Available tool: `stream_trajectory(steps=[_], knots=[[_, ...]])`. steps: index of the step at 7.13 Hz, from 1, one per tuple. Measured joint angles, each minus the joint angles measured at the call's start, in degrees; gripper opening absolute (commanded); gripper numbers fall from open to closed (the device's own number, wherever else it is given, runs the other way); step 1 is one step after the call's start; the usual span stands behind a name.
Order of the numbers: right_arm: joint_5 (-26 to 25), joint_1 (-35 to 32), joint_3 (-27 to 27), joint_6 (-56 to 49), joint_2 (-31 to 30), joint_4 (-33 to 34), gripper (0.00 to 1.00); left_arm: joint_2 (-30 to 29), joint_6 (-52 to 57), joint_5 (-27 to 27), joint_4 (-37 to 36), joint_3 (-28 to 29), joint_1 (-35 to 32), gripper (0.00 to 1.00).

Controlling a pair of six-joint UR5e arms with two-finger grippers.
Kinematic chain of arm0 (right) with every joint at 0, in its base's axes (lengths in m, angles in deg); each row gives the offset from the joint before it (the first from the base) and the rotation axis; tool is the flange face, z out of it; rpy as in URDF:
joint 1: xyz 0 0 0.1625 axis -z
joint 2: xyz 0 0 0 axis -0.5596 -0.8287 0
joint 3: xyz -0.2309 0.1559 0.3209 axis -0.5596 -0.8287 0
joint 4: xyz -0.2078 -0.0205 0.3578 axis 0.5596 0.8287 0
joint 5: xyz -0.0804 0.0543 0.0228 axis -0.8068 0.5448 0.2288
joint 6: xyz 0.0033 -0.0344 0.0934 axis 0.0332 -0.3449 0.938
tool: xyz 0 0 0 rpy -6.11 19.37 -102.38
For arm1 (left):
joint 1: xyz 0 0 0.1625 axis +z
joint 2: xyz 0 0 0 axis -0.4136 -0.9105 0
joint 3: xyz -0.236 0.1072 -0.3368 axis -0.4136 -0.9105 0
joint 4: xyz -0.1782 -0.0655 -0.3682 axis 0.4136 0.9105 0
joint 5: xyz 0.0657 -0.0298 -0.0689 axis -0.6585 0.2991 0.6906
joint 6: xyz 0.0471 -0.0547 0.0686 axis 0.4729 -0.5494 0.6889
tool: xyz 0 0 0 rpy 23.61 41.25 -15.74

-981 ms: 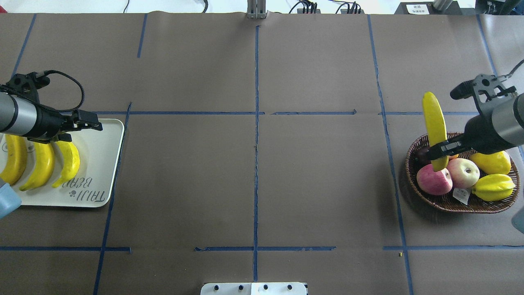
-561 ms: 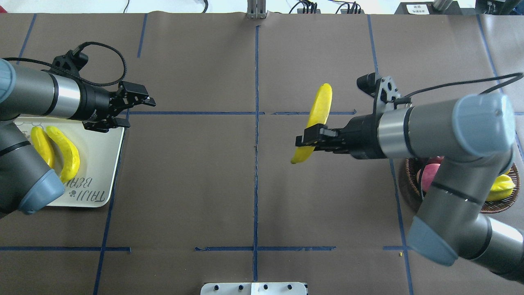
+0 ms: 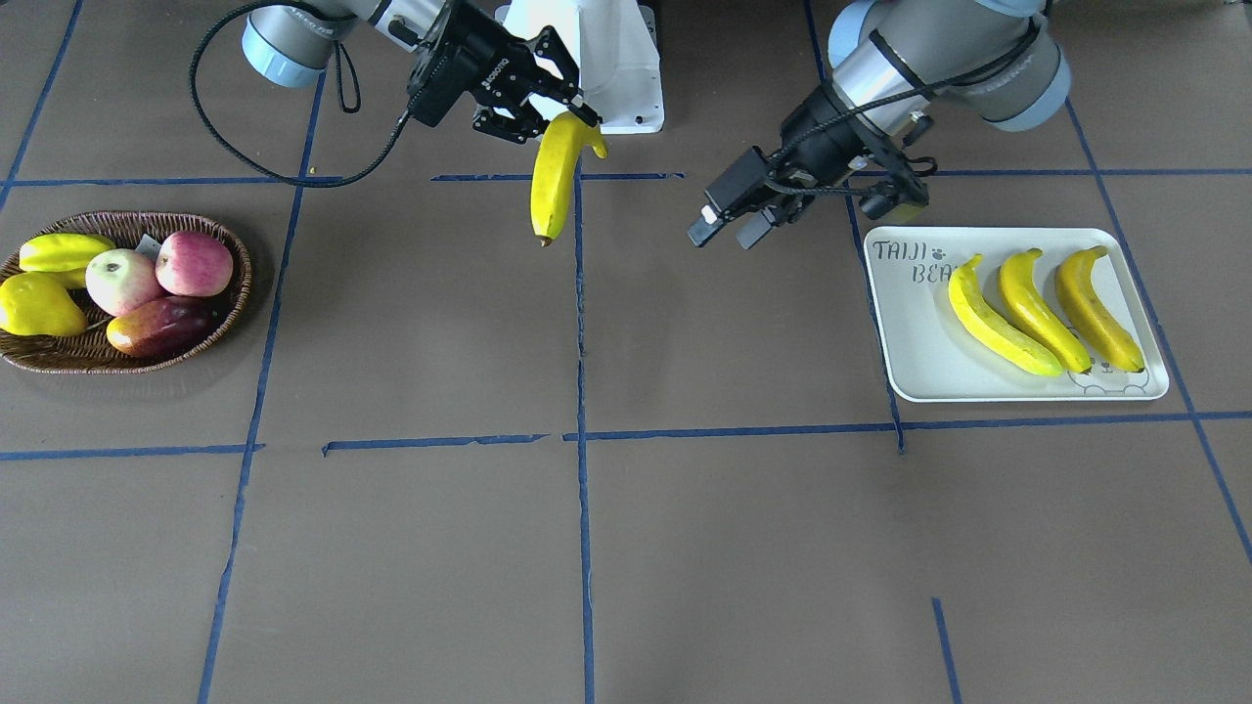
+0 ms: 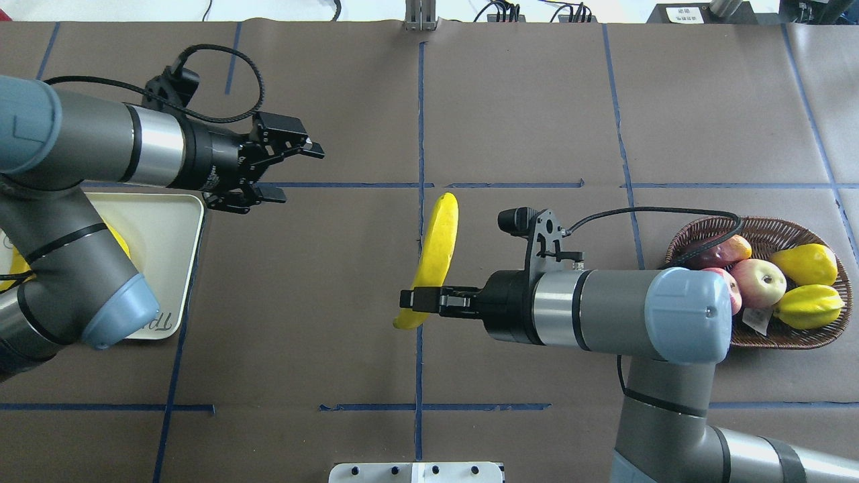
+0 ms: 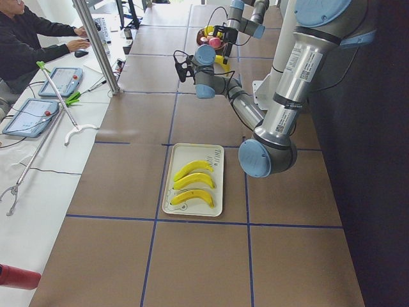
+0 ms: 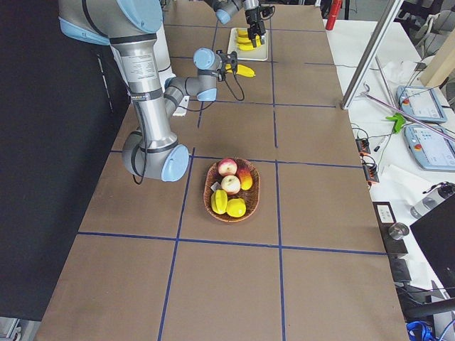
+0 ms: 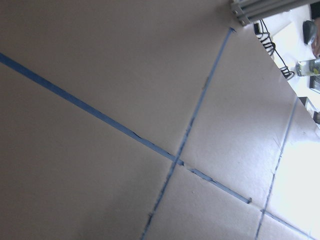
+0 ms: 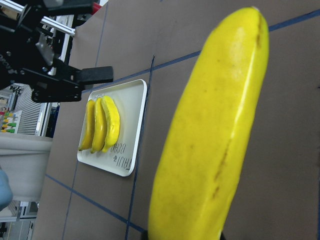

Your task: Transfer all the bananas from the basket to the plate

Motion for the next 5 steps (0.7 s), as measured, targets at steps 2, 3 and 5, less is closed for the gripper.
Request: stream_trajectory(steps=[2,3,5], knots=[[-0.1,0.8,-0.1,-1.2,0.9,-0.3,0.0,-3.4,-0.1,0.0,0.1,0.0,4.0,0.99],[-0.1,0.9,-0.1,-1.3,1.0,-0.3,0.0,-4.5,-0.1,0.0,0.1,0.0,5.3,0.99],[0.0,0.9,0.2,-1.4,1.0,-0.4,0.0,-6.0,-0.1,-0.1,0.1,0.5,7.6,0.98]])
